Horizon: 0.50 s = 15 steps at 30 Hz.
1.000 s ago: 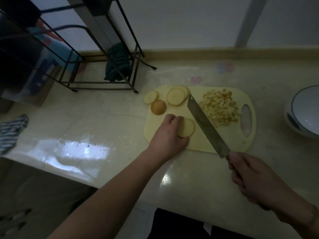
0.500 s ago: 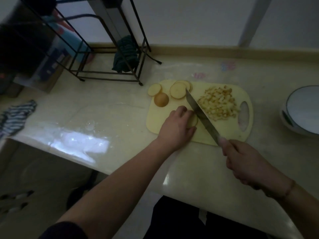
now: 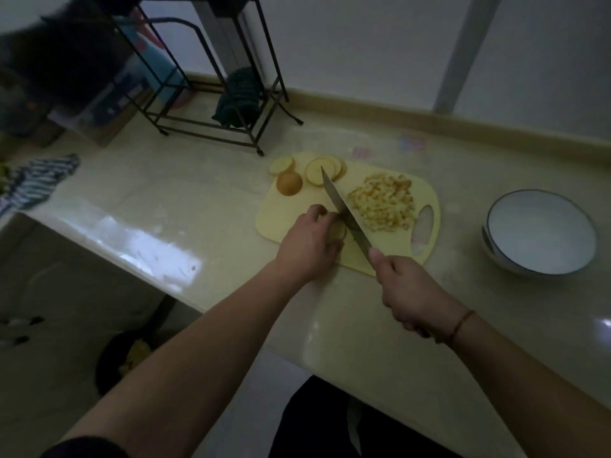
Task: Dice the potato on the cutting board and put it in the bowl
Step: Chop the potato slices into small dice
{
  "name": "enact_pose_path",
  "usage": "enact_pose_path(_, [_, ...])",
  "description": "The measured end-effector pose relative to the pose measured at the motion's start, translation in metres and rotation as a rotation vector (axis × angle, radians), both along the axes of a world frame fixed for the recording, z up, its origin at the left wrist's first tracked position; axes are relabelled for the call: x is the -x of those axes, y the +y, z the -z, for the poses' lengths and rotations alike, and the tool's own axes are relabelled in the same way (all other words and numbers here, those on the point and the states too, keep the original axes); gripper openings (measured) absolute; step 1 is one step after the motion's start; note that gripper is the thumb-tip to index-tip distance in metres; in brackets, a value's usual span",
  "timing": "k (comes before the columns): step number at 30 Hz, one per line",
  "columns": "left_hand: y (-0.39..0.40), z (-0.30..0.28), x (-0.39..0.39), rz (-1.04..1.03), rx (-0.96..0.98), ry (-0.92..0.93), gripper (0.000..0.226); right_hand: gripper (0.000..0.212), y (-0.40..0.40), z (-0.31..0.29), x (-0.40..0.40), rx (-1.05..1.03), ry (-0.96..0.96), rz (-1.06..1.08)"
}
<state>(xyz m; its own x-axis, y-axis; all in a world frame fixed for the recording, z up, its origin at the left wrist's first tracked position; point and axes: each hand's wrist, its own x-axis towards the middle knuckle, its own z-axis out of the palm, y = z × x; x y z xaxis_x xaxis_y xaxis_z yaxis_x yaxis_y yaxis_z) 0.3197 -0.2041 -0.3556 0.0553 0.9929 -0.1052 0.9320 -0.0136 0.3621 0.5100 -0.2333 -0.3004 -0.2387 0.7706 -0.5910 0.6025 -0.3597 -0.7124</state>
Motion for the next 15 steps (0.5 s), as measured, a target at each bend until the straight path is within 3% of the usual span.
enact_pose_path(7, [-0.007, 0.004, -0.005, 0.002, -0.054, 0.026, 0.048, 0.057, -0.005, -0.003, -0.004, -0.112, -0.033, -0.033])
enact_pose_path(15, [-0.011, 0.012, 0.004, 0.142, -0.190, 0.083, 0.036, 0.053, -0.012, -0.002, -0.016, -0.174, -0.042, -0.084])
